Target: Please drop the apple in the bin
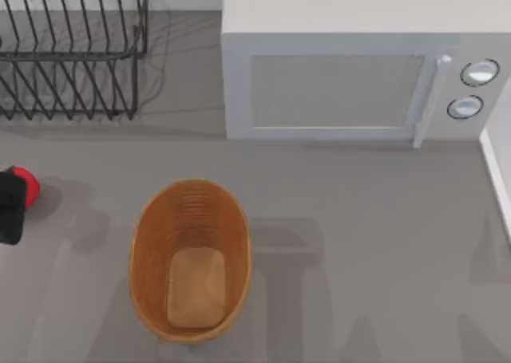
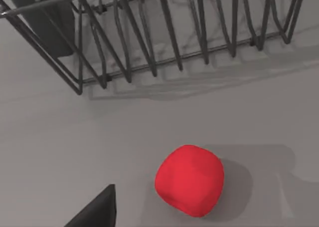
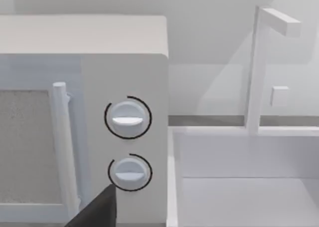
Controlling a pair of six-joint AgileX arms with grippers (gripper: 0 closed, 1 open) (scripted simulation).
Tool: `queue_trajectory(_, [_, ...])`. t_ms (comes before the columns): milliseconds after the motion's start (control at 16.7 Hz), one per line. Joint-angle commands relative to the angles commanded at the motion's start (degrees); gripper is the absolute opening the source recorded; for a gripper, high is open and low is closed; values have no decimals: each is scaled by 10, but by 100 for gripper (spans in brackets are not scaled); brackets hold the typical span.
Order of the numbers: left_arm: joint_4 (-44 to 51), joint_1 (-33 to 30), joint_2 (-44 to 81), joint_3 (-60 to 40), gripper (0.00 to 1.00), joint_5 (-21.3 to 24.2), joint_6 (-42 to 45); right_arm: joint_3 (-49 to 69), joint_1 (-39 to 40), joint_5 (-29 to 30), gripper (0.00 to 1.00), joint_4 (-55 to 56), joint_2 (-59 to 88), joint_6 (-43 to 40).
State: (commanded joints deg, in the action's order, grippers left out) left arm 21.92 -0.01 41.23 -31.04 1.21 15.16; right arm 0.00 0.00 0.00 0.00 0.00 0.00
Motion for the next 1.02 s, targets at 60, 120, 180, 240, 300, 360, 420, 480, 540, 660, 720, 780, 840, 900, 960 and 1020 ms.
queue_trajectory(60, [26, 0, 49, -38, 100, 1, 17, 0, 0, 0, 100, 0, 0, 0])
queue_trajectory(120, [52, 1, 99, -76, 100, 2, 34, 0, 0, 0, 100, 0, 0, 0])
queue_trajectory(180, [78, 3, 149, -114, 100, 3, 51, 0, 0, 0, 100, 0, 0, 0])
queue_trajectory(240, [105, 5, 199, -152, 100, 3, 68, 0, 0, 0, 100, 0, 0, 0])
queue_trajectory(300, [131, 7, 248, -189, 100, 2, 84, 0, 0, 0, 100, 0, 0, 0])
queue_trajectory(360, [157, 10, 297, -225, 100, 1, 100, 0, 0, 0, 100, 0, 0, 0])
queue_trajectory(420, [183, 13, 345, -260, 100, -1, 115, 0, 0, 0, 100, 0, 0, 0])
queue_trajectory(480, [208, 16, 391, -294, 100, -2, 130, 0, 0, 0, 100, 0, 0, 0])
queue_trajectory(540, [232, 20, 436, -327, 100, -4, 145, 0, 0, 0, 100, 0, 0, 0])
queue_trajectory(660, [277, 26, 520, -388, 100, -8, 172, 0, 0, 0, 100, 0, 0, 0])
queue_trajectory(720, [297, 29, 557, -416, 100, -10, 184, 0, 0, 0, 100, 0, 0, 0])
queue_trajectory(780, [315, 31, 592, -441, 100, -11, 196, 0, 0, 0, 100, 0, 0, 0])
queue_trajectory(840, [332, 32, 624, -465, 100, -12, 207, 0, 0, 0, 100, 0, 0, 0])
queue_trajectory(900, [347, 34, 652, -487, 100, -13, 217, 0, 0, 0, 100, 0, 0, 0])
queue_trajectory(960, [360, 34, 676, -505, 100, -14, 226, 0, 0, 0, 100, 0, 0, 0])
queue_trajectory(1020, [371, 35, 696, -521, 100, -14, 234, 0, 0, 0, 100, 0, 0, 0])
